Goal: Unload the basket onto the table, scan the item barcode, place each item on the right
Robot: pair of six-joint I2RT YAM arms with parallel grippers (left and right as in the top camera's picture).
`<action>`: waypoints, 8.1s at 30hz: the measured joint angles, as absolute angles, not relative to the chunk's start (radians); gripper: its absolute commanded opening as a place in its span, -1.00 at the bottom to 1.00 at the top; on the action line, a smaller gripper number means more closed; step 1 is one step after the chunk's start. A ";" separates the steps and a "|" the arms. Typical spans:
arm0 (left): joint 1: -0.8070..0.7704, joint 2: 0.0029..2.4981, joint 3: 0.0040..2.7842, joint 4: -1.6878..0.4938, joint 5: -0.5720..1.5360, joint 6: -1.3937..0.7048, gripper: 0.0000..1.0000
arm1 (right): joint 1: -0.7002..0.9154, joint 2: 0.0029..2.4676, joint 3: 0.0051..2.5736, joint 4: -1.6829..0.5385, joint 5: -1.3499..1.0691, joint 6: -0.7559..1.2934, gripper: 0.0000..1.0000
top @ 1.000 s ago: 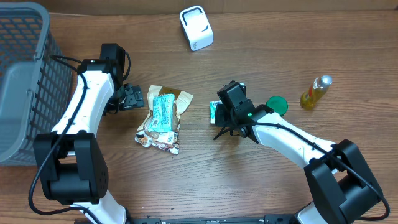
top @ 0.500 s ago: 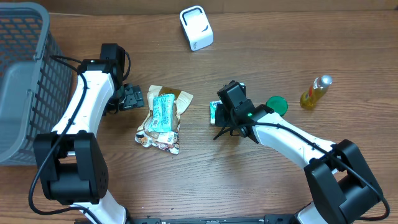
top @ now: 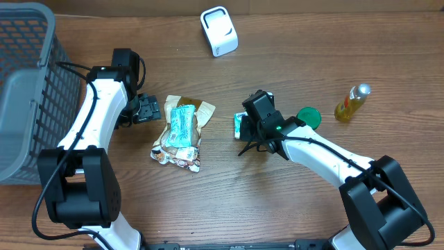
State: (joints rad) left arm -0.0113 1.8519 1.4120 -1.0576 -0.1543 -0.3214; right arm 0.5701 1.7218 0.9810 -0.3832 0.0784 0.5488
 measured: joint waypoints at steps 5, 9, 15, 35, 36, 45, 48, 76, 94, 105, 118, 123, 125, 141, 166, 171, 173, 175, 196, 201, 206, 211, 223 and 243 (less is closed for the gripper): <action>-0.011 1.852 1.412 -1.058 -0.154 -0.321 0.99 | 0.570 1.722 0.981 -0.383 0.079 0.549 -0.93; -0.011 1.852 1.412 -1.058 -0.154 -0.321 0.99 | 0.570 1.722 0.981 -0.382 0.078 0.549 -0.93; -0.011 1.852 1.412 -1.058 -0.154 -0.321 0.99 | 0.570 1.722 0.981 -0.383 0.078 0.549 -0.93; -0.011 1.852 1.412 -1.058 -0.154 -0.321 0.99 | 0.552 1.722 1.148 -0.623 0.064 0.459 -0.93; -0.011 1.852 1.412 -1.057 -0.154 -0.321 0.99 | 0.543 1.722 1.207 -0.670 0.053 0.442 -0.93; -0.011 1.852 1.413 -1.058 -0.154 -0.321 0.99 | 0.469 1.725 1.768 -0.991 0.004 0.289 -0.93; -0.011 1.852 1.413 -1.058 -0.154 -0.321 0.99 | 0.450 1.737 1.973 -1.055 0.005 0.247 -0.93; -0.011 1.852 1.413 -1.058 -0.154 -0.321 0.99 | 0.445 2.310 2.242 -0.559 0.331 -0.184 -0.93; -0.011 1.852 1.413 -1.058 -0.154 -0.321 0.99 | 0.446 2.498 2.242 -0.324 0.356 -0.331 -0.93; -0.011 1.852 1.413 -1.058 -0.154 -0.321 0.99 | 0.449 2.547 2.242 -0.260 0.356 -0.344 -0.93; -0.011 1.852 1.413 -1.058 -0.154 -0.321 0.99 | 0.498 2.547 2.242 -0.242 0.441 -0.345 -0.93; -0.011 1.852 1.413 -1.058 -0.154 -0.321 0.99 | 0.504 2.547 2.242 -0.240 0.469 -0.332 -0.93; -0.011 1.852 1.413 -1.058 -0.154 -0.321 0.99 | 0.504 2.547 2.242 -0.250 0.477 -0.324 -0.93; -0.011 1.852 1.413 -1.058 -0.154 -0.321 0.99 | 0.504 2.291 2.240 -0.659 0.479 -0.097 -0.93; -0.011 1.852 1.413 -1.058 -0.155 -0.321 0.99 | 0.382 2.122 2.029 -1.610 0.184 0.296 -0.92; -0.011 1.852 1.413 -1.057 -0.154 -0.321 0.99 | 0.382 2.124 1.884 -1.521 0.180 0.321 -0.93; -0.011 1.852 1.413 -1.058 -0.154 -0.321 0.99 | 0.382 2.124 1.833 -1.491 0.184 0.327 -0.93; -0.011 1.852 1.413 -1.058 -0.154 -0.321 0.99 | 0.382 2.125 1.783 -1.485 0.204 0.342 -0.92; -0.011 1.852 1.413 -1.058 -0.154 -0.321 0.99 | 0.300 2.125 1.728 -1.497 0.339 0.480 -0.90; -0.011 1.852 1.413 -1.058 -0.154 -0.321 0.99 | 0.301 2.125 1.728 -1.494 0.329 0.485 -0.72; -0.011 1.852 1.413 -1.058 -0.154 -0.321 0.99 | 0.301 2.125 1.728 -1.494 0.327 0.491 -0.62; -0.011 1.852 1.413 -1.058 -0.154 -0.321 0.99 | 0.301 2.125 1.728 -1.470 0.307 0.493 -0.54; -0.011 1.852 1.413 -1.058 -0.154 -0.321 0.99 | 0.321 2.125 1.727 -1.244 -0.006 0.494 -0.53; -0.011 1.852 1.413 -1.058 -0.154 -0.321 0.99 | 0.458 2.125 1.726 -1.043 -0.416 0.497 -0.43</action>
State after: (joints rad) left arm -0.0113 1.8519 1.4128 -1.0576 -0.1543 -0.3214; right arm 0.4580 2.1254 1.7264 -1.0431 -0.4160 0.4969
